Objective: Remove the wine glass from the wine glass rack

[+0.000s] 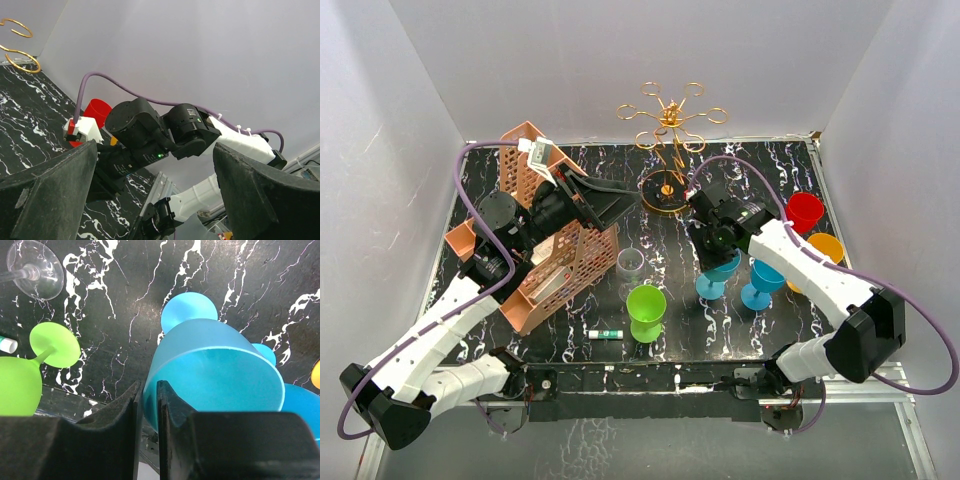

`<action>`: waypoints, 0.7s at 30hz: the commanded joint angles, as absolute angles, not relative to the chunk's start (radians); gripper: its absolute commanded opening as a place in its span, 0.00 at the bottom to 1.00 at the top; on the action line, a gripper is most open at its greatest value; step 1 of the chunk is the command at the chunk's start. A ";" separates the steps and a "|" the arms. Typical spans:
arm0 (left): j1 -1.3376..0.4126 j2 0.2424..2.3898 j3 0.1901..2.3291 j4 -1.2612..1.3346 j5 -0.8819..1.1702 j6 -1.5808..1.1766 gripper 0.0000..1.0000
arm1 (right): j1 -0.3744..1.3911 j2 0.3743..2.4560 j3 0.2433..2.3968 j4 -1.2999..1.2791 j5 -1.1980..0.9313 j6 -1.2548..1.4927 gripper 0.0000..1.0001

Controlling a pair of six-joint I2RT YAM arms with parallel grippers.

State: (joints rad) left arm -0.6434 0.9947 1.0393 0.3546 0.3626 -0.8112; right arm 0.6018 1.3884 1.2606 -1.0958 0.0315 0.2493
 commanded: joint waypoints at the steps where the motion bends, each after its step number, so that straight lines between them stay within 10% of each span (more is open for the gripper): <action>1: -0.640 0.971 1.090 0.355 0.349 -0.794 0.97 | 0.610 1.364 1.326 -1.068 0.036 0.261 0.28; 6: -0.640 0.980 1.095 0.351 0.347 -0.792 0.97 | 0.610 1.331 1.415 -1.082 0.034 0.252 0.52; 11: -0.640 0.970 1.089 0.329 0.315 -0.786 0.97 | 0.610 1.268 1.472 -1.046 0.055 0.245 0.98; 21: -0.640 0.920 1.148 0.140 0.148 -0.681 0.97 | 0.610 1.017 1.518 -0.783 0.175 0.301 0.99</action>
State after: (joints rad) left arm -0.6434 0.9760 1.0733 0.2188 0.2470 -0.7567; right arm 0.6067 1.1385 1.4815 -0.9844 0.1413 0.3016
